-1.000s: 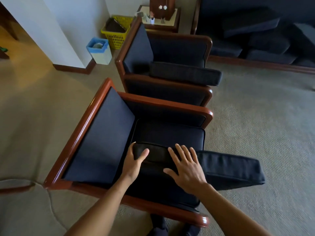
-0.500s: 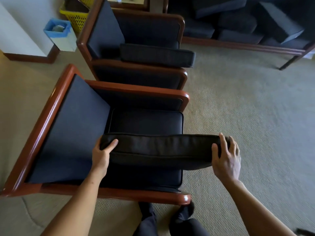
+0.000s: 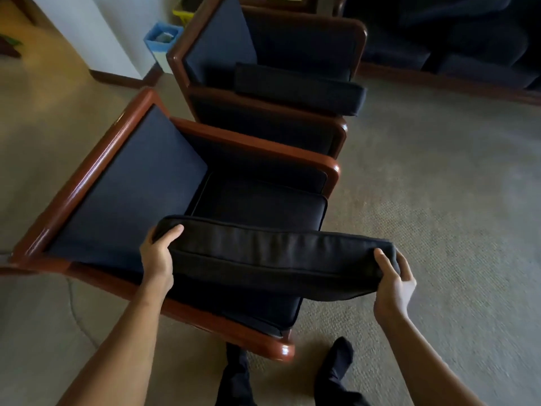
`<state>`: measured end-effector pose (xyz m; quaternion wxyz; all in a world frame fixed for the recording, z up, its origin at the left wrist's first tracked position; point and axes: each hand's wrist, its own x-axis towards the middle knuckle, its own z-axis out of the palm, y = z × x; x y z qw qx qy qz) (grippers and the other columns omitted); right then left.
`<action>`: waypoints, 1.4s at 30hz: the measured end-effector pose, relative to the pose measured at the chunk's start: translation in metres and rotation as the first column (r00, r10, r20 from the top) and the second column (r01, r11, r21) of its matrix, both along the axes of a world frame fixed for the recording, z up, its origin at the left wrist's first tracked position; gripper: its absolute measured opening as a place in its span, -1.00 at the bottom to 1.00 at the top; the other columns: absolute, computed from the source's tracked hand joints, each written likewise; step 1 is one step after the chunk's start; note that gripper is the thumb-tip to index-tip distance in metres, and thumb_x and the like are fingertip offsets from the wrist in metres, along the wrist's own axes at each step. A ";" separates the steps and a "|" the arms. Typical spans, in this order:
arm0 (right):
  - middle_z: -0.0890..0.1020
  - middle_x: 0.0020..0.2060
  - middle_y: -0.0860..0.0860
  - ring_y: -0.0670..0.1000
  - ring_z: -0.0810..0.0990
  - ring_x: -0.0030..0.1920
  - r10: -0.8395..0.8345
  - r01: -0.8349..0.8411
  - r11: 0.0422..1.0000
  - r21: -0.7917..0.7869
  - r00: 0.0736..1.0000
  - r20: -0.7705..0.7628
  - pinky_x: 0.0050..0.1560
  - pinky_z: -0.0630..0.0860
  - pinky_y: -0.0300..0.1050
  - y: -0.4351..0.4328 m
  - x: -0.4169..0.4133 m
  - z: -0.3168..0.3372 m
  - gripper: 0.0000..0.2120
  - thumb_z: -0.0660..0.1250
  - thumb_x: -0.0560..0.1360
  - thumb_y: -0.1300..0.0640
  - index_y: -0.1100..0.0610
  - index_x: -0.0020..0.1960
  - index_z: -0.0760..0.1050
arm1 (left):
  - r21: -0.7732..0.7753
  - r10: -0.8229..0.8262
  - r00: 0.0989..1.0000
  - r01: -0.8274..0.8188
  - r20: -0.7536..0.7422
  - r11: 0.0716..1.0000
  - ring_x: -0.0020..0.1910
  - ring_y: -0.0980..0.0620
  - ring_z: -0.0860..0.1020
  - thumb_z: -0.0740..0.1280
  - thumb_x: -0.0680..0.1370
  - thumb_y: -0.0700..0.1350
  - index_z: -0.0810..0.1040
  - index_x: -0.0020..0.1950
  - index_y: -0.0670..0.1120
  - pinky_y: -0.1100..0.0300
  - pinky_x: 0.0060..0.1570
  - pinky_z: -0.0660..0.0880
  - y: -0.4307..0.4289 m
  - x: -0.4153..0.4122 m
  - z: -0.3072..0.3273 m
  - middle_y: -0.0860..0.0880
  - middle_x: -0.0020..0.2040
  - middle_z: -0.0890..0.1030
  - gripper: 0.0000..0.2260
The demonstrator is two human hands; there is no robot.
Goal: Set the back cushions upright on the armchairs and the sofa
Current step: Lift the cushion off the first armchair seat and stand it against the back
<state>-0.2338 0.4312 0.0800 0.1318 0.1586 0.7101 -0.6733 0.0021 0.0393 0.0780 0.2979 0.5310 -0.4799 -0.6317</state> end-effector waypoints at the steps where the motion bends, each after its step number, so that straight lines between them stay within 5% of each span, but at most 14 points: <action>1: 0.76 -0.03 -0.10 0.02 0.71 0.08 0.030 -0.030 1.000 0.008 0.999 -0.017 -0.01 0.58 -0.05 0.002 -0.007 -0.001 -0.71 0.54 0.41 -0.10 -0.14 0.13 0.71 | 0.003 0.033 0.999 -0.033 0.006 0.999 0.11 -0.12 0.74 0.65 0.30 0.04 0.77 0.10 0.04 -0.02 0.07 0.63 0.007 0.003 0.003 -0.03 0.08 0.79 -0.61; 6: 0.75 0.01 -0.02 0.01 0.71 0.07 0.165 -0.167 0.986 -0.026 0.985 -0.052 0.02 0.62 -0.01 -0.009 -0.046 0.017 -0.61 0.52 0.38 -0.15 -0.07 0.17 0.70 | 0.064 0.215 0.976 -0.212 -0.043 0.975 0.16 -0.12 0.72 0.60 0.37 -0.07 0.77 0.12 0.01 -0.02 0.11 0.63 0.053 0.022 0.016 -0.03 0.13 0.77 -0.68; 12: 0.75 -0.01 -0.16 -0.18 0.69 0.00 0.331 -0.336 0.942 -0.014 0.935 -0.126 0.04 0.62 -0.07 -0.059 -0.093 0.054 -0.59 0.51 0.36 -0.19 -0.14 0.19 0.70 | 0.130 0.412 0.905 -0.398 -0.104 0.908 0.03 -0.05 0.77 0.56 0.42 -0.04 0.78 0.08 0.10 0.01 -0.02 0.65 0.079 0.029 0.041 0.02 0.06 0.79 -0.76; 17: 0.76 0.01 -0.16 -0.14 0.70 0.07 0.440 -0.451 0.892 -0.002 0.871 -0.218 0.11 0.65 -0.10 -0.140 -0.128 0.081 -0.62 0.51 0.39 -0.14 -0.11 0.19 0.71 | 0.125 0.582 0.792 -0.568 -0.186 0.813 0.08 -0.09 0.76 0.57 0.42 -0.05 0.74 0.23 -0.02 -0.01 0.02 0.65 0.065 0.032 0.048 -0.05 0.12 0.78 -0.62; 23: 0.75 -0.08 -0.27 -0.23 0.70 -0.03 0.572 -0.605 0.796 -0.028 0.767 -0.290 -0.09 0.60 -0.36 -0.273 -0.149 0.105 -0.68 0.51 0.39 -0.11 -0.15 0.14 0.72 | 0.189 0.769 0.618 -0.746 -0.160 0.639 -0.05 0.08 0.67 0.48 0.60 -0.01 0.65 0.11 0.10 0.19 -0.23 0.59 0.027 0.032 0.062 0.13 -0.03 0.71 -0.89; 26: 0.77 -0.07 -0.21 -0.21 0.72 -0.03 0.636 -0.670 0.742 -0.016 0.711 -0.298 -0.02 0.66 -0.24 -0.340 -0.148 0.112 -0.71 0.51 0.39 -0.10 -0.15 0.11 0.73 | 0.196 0.814 0.571 -0.791 -0.107 0.580 0.04 0.04 0.58 0.42 0.65 -0.01 0.56 0.33 0.09 0.14 -0.08 0.53 0.004 0.038 0.073 0.09 0.08 0.58 -0.75; 29: 0.77 -0.03 -0.16 -0.12 0.72 0.04 0.698 -0.729 0.685 -0.009 0.660 -0.278 0.16 0.67 -0.03 -0.397 -0.143 0.112 -0.67 0.52 0.37 -0.10 -0.13 0.13 0.73 | 0.101 0.835 0.534 -0.831 -0.132 0.547 -0.21 0.10 0.73 0.44 0.61 -0.08 0.65 0.11 0.02 0.22 -0.34 0.61 -0.011 0.044 0.082 0.09 -0.14 0.76 -0.91; 33: 0.76 0.04 -0.10 -0.07 0.71 0.11 0.757 -0.787 0.617 0.001 0.594 -0.271 0.23 0.65 0.03 -0.461 -0.130 0.118 -0.64 0.51 0.36 -0.08 -0.11 0.14 0.73 | 0.054 0.870 0.474 -0.873 -0.132 0.484 0.01 -0.06 0.73 0.48 0.53 -0.11 0.68 0.23 -0.07 0.09 -0.15 0.63 -0.029 0.057 0.084 -0.07 0.07 0.76 -0.73; 37: 0.75 0.10 -0.01 0.00 0.71 0.15 0.793 -0.827 0.562 0.007 0.536 -0.291 0.25 0.63 0.02 -0.529 -0.118 0.126 -0.59 0.50 0.37 -0.02 0.01 0.21 0.72 | 0.043 0.895 0.414 -0.904 -0.163 0.426 0.03 -0.12 0.72 0.51 0.46 -0.11 0.67 0.23 -0.13 0.00 -0.04 0.68 -0.057 0.063 0.085 -0.14 0.10 0.74 -0.65; 42: 0.74 -0.04 -0.06 -0.04 0.71 0.01 0.847 -0.875 0.482 0.051 0.450 -0.281 0.03 0.64 -0.18 -0.601 -0.105 0.120 -0.79 0.46 0.39 -0.03 -0.08 0.02 0.72 | 0.026 0.918 0.363 -0.928 -0.160 0.371 0.06 -0.16 0.68 0.53 0.46 -0.12 0.67 0.17 -0.13 -0.04 0.04 0.65 -0.101 0.073 0.079 -0.18 0.07 0.72 -0.70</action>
